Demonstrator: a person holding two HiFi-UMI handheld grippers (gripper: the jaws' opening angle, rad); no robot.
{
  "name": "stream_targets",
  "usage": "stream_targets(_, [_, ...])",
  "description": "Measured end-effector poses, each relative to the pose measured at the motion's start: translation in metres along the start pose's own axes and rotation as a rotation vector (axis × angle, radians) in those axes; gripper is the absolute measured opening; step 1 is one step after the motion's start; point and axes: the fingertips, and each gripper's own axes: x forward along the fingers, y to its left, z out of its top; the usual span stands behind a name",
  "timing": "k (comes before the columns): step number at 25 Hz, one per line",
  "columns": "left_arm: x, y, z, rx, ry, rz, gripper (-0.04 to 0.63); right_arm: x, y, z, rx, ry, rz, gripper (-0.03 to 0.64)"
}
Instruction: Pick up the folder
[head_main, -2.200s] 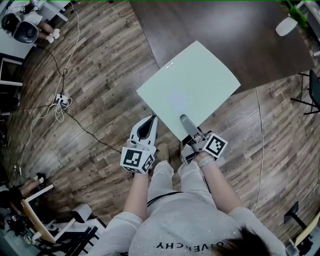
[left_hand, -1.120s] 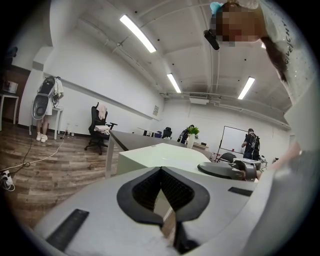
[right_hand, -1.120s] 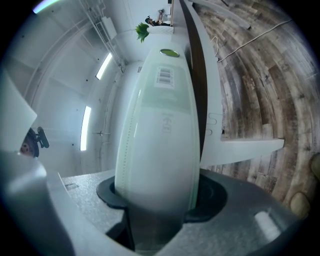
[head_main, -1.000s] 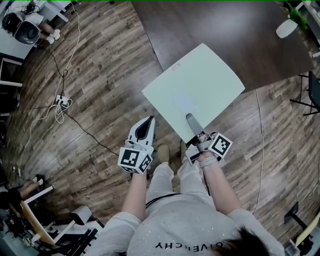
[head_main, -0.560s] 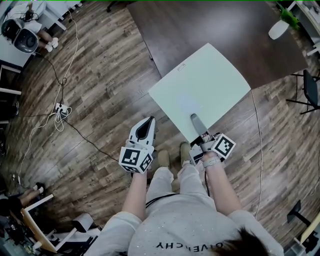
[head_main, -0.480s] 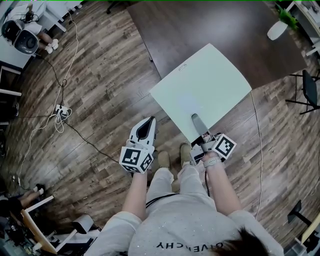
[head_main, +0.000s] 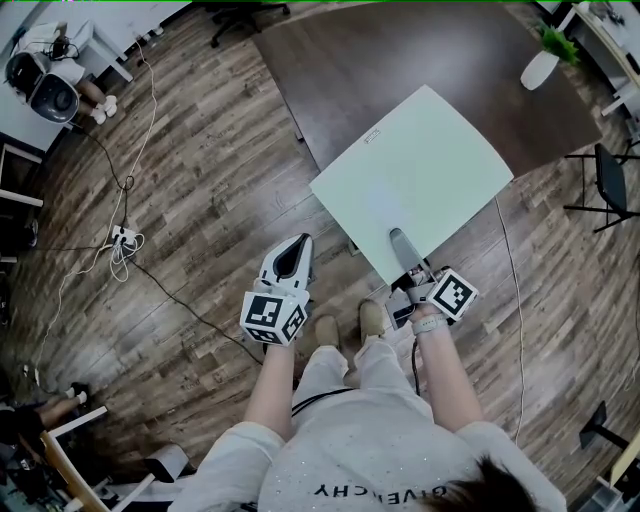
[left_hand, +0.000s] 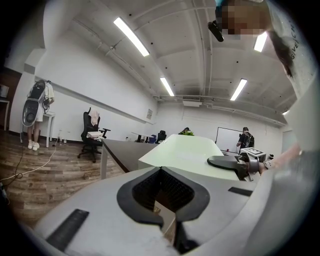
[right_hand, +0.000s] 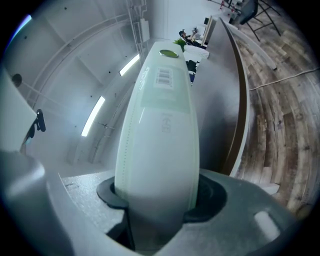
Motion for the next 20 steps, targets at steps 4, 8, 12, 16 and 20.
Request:
stream_targets(4, [0.002,-0.002,0.007,0.013,0.0,-0.011,-0.002,0.0,0.01,0.009,-0.055,-0.006,0.0,0.253])
stream_targets(8, [-0.003,-0.001,0.016,0.019,-0.013,-0.013,-0.002,0.0,0.025,0.014,-0.118,-0.014,0.009,0.253])
stream_targets(12, [-0.002,-0.002,0.025,0.024,-0.025,-0.016,-0.002,-0.001,0.036,0.025,-0.172,-0.024,0.011,0.253])
stream_targets(16, [0.0,-0.005,0.034,0.029,-0.036,-0.015,-0.002,-0.005,0.036,0.034,-0.183,-0.034,-0.017,0.253])
stream_targets(20, [-0.002,-0.004,0.042,0.036,-0.051,-0.017,-0.002,-0.008,0.049,0.043,-0.273,-0.062,-0.04,0.253])
